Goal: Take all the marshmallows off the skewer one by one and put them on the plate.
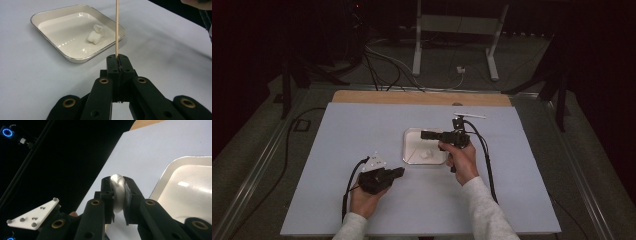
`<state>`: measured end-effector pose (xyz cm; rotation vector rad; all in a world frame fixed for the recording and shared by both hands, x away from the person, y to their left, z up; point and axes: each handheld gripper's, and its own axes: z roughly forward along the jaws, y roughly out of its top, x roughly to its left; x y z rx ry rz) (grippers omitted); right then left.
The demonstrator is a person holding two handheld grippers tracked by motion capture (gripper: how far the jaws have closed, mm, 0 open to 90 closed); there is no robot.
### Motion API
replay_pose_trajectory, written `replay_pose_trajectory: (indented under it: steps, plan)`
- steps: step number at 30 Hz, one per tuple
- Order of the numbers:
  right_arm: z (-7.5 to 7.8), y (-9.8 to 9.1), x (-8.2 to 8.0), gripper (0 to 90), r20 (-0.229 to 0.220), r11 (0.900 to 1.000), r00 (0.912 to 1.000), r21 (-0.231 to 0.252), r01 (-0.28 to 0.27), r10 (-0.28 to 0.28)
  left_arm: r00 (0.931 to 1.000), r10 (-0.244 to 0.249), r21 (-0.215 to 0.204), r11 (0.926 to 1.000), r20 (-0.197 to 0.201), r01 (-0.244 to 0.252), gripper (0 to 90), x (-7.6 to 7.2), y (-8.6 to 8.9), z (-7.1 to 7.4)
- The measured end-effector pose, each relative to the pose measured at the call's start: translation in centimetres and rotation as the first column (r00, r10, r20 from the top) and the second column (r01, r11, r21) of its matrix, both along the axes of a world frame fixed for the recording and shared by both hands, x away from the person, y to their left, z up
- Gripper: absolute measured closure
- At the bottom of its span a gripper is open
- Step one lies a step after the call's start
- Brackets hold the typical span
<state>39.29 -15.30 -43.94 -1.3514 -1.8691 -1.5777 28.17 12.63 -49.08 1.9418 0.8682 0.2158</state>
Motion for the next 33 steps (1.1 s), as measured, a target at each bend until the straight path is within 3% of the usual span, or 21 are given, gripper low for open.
replay_pose_trajectory:
  steps: [7,9,10,12,15,18,25,33]
  plan:
    - [0.0,-0.2,0.2,80.5,-0.004,0.9999,0.9999,0.009,0.012,-0.012,1.0000,0.000,0.002,1.0000,-0.006,0.000,90.0,0.0,0.2,-0.1]
    - [0.0,-0.5,0.3,80.9,0.000,0.9995,0.9997,0.020,0.024,-0.024,0.9999,0.012,0.046,0.9989,-0.009,-0.012,90.0,0.0,0.2,-0.3]
    - [0.2,-0.9,0.3,81.2,0.008,0.9982,0.9987,0.032,0.050,-0.050,0.9997,0.018,0.081,0.9965,-0.018,-0.016,90.0,-0.1,0.3,-0.6]
    - [1.2,-2.8,0.6,81.4,0.022,0.9886,0.9919,0.086,0.123,-0.125,0.9988,0.032,0.044,0.9986,-0.038,-0.030,90.0,0.0,1.2,-1.0]
    - [2.7,-4.3,0.6,80.9,0.087,0.9915,0.9880,-0.015,0.130,-0.128,0.9982,0.049,-0.031,0.9983,-0.034,-0.050,90.0,0.3,1.9,-0.4]
    - [2.4,-4.3,0.5,80.4,0.108,0.9907,0.9878,-0.065,0.119,-0.112,0.9979,0.054,-0.034,0.9979,-0.037,-0.055,90.0,0.2,1.8,-0.4]
    - [-0.1,-3.3,0.7,79.1,0.076,0.9887,0.9922,-0.105,0.107,-0.099,0.9970,0.062,-0.065,0.9958,-0.046,-0.065,90.0,0.4,2.0,-0.4]
    - [-1.3,-2.8,1.1,73.7,0.082,0.9777,0.9921,-0.180,0.109,-0.095,0.9959,0.070,-0.111,0.9909,-0.058,-0.076,90.0,0.4,2.2,-0.2]
